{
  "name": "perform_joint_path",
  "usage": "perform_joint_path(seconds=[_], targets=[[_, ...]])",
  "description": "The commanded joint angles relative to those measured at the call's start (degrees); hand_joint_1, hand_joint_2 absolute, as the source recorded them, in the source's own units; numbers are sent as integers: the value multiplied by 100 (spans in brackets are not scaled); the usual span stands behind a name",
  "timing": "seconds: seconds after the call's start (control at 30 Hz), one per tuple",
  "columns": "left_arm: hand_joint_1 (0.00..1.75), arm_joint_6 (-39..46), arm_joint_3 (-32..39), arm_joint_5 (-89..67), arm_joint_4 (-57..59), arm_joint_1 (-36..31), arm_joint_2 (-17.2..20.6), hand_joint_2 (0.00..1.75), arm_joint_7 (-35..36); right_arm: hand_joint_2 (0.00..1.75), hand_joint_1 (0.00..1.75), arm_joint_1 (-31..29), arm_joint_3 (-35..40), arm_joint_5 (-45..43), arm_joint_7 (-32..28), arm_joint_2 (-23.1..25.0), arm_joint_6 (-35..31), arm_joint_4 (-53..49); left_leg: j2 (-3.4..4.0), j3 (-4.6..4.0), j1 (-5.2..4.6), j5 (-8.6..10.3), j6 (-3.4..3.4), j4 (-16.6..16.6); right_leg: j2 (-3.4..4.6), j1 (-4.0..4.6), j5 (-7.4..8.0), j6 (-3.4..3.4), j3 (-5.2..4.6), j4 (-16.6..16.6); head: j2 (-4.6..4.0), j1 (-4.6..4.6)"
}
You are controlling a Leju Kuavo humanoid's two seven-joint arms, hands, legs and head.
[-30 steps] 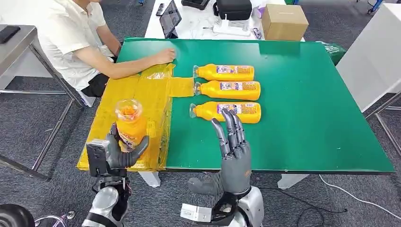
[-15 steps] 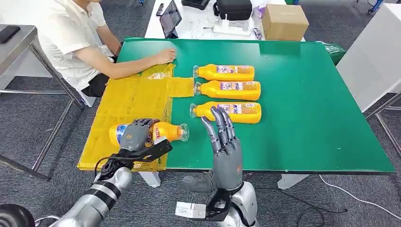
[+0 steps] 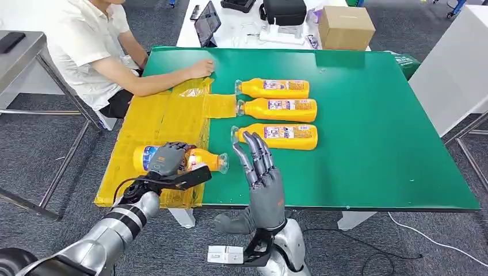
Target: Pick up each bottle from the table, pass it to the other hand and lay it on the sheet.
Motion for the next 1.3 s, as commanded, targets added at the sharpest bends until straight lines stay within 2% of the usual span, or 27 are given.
perform_joint_path(seconds=[0.03,0.07,0.1,0.17,0.23,0.37,0.47,0.5,0.6,0.63,0.7,0.77,0.83,0.87,0.9,0.97,1.0,1.13,1.17,1.3], targets=[[175,-59,-168,-5,610,-224,47,175,14,0,0,-204,137,-13,-20,-160,13,399,12,21,1,-5,8,-7,4,5,-1,-13,18,-8,0,-2],[175,-59,-168,-5,610,-224,47,175,14,0,0,-204,137,-13,-20,-160,13,399,12,22,1,-6,9,-7,3,5,-2,-14,20,-8,0,-2],[0,-225,-358,-55,450,-231,10,175,-449,0,0,-242,139,-506,-20,-156,13,853,11,25,1,-6,10,-8,2,6,-2,-16,22,-9,0,-2],[0,-1003,-386,242,-763,172,0,175,-182,0,0,-157,8,-475,-20,-204,13,771,5,28,4,-4,11,-10,-6,9,-1,-16,29,-15,0,-2],[0,-1124,-491,448,-1732,654,109,175,-216,0,0,-69,-90,-460,-20,-222,13,711,2,17,0,-3,9,-8,-5,4,-2,-8,15,-11,0,-2],[0,-1124,-491,448,-1732,654,109,175,-216,0,0,-69,-90,-460,-20,-222,13,711,4,21,-1,-9,11,-6,-3,3,-7,-8,23,-11,0,-2],[0,-1915,-469,1410,-2307,1025,95,175,-870,0,0,-23,-152,-444,-20,-212,13,712,9,23,-2,-11,11,-9,0,3,-8,-12,23,-12,0,0],[0,-2118,-570,1670,-2644,1182,129,175,-899,0,0,-22,-116,-539,-20,-234,13,762,8,16,-3,-8,8,-9,2,1,-5,-10,15,-10,0,-2],[0,-1914,-777,1762,-3267,1427,198,175,-857,0,0,-20,-157,-509,-20,-216,13,886,3,11,-1,-8,8,-6,-4,2,-8,-6,12,-10,0,0],[0,-1914,-777,1762,-3267,1427,198,175,-857,0,0,-20,-157,-509,-20,-216,13,886,6,38,0,-18,16,-11,-9,8,-17,-19,41,-17,0,-2],[0,-1914,-777,1762,-3267,1427,198,175,-857,0,0,-20,-157,-509,-20,-216,13,886,15,27,-1,-16,13,-6,3,6,-12,-14,23,-11,0,-2],[0,-1508,-757,1780,-3571,1575,206,175,-894,0,0,14,-216,-431,-20,-191,13,874,4,21,-1,-11,10,-8,-6,4,-10,-11,19,-11,0,-2],[0,-1039,-557,1916,-3830,1784,113,175,-945,0,0,43,-220,-431,-20,-188,13,855,7,6,-2,-8,5,-4,1,0,-6,-4,4,-7,0,-2],[0,-818,-303,2271,-3995,1967,-49,175,-964,0,0,76,-228,-392,-20,-170,13,833,13,33,-1,-17,14,-9,0,6,-12,-18,31,-14,0,-2],[0,-789,-148,2576,-4077,2066,-164,175,-989,0,0,92,-237,-382,-20,-164,13,829,11,12,-2,-12,8,-5,4,1,-8,-6,9,-10,0,-2],[0,-1650,434,4605,-4064,2277,-544,175,-436,0,0,125,-51,-892,-20,-230,13,796,8,13,-3,-13,9,-6,0,1,-10,-7,12,-10,0,-2],[0,-1770,610,5260,-3791,2230,-614,175,-225,0,0,127,45,-1036,-20,-277,13,663,5,6,-2,-10,7,-4,-2,1,-9,-3,5,-8,0,-2],[0,-1704,545,5774,-2514,1640,-571,175,-340,0,0,33,257,-963,-20,-316,13,479,5,27,-1,-13,14,-7,-6,5,-11,-14,28,-13,0,-2],[0,-1652,527,5851,-2229,1497,-576,175,-433,0,0,-14,362,-990,-20,-356,13,451,2,4,-2,-6,5,-5,-5,0,-6,-4,2,-7,0,0],[0,-1506,509,5821,-2060,1399,-590,175,-534,0,0,-35,413,-955,-20,-367,13,449,-7,8,0,-4,7,-5,-16,4,-8,-9,9,-8,0,-2]])
